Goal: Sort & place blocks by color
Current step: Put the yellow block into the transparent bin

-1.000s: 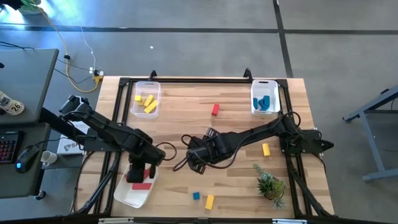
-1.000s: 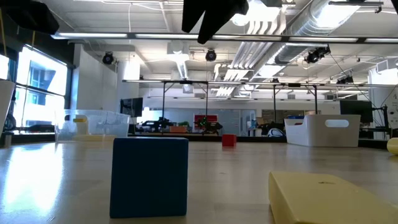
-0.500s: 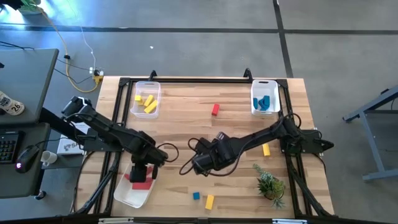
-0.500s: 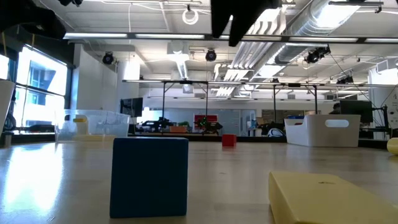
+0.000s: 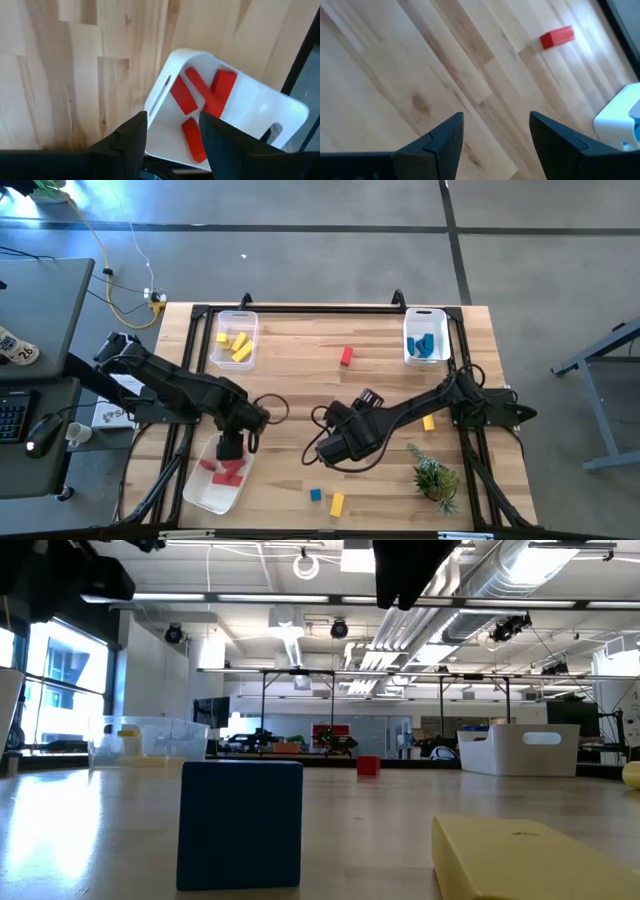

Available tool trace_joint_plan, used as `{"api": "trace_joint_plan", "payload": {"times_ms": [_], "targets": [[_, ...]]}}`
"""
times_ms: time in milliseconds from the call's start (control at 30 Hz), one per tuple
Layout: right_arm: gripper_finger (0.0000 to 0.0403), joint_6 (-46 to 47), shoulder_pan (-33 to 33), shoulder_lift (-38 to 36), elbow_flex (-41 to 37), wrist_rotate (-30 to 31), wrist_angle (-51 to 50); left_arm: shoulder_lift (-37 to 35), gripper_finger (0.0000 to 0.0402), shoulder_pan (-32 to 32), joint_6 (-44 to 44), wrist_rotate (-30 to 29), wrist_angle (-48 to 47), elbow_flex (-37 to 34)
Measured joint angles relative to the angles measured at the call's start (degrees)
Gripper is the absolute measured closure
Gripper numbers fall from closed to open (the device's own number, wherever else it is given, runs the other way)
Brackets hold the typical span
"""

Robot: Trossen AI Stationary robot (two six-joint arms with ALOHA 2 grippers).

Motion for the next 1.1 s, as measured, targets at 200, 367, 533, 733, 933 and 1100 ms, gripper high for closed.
{"api": "trace_joint_plan", "payload": {"times_ms": [200,367,533,733,933,1100], "targets": [[0.019,-2.01,-0.59,0.0,0.0,4.17,0.0,-3.95,0.0234,2.87,-0.21,-1.28,1.34,0.0],[0.019,-3.78,-1.44,0.0,0.0,4.89,-0.02,-7.35,0.0234,6.14,-0.15,-1.38,5.99,0.0],[0.019,-6.68,-2.5,0.0,0.0,4.71,-0.02,-10.12,0.0234,10.02,1.82,-1.4,11.95,0.0],[0.019,-10.66,-4.31,0.0,0.0,4.92,-0.02,-11.72,0.0234,14.06,3.53,-4.55,19.82,0.04],[0.019,-16.09,-6.22,0.0,0.0,4.89,-0.02,-11.97,0.0234,17.56,7.1,-5.35,21.7,0.04],[0.019,-18.83,-7.87,0.0,0.0,4.81,-0.02,-11.97,0.0234,20.1,7.77,-5.22,21.64,0.04]]}}
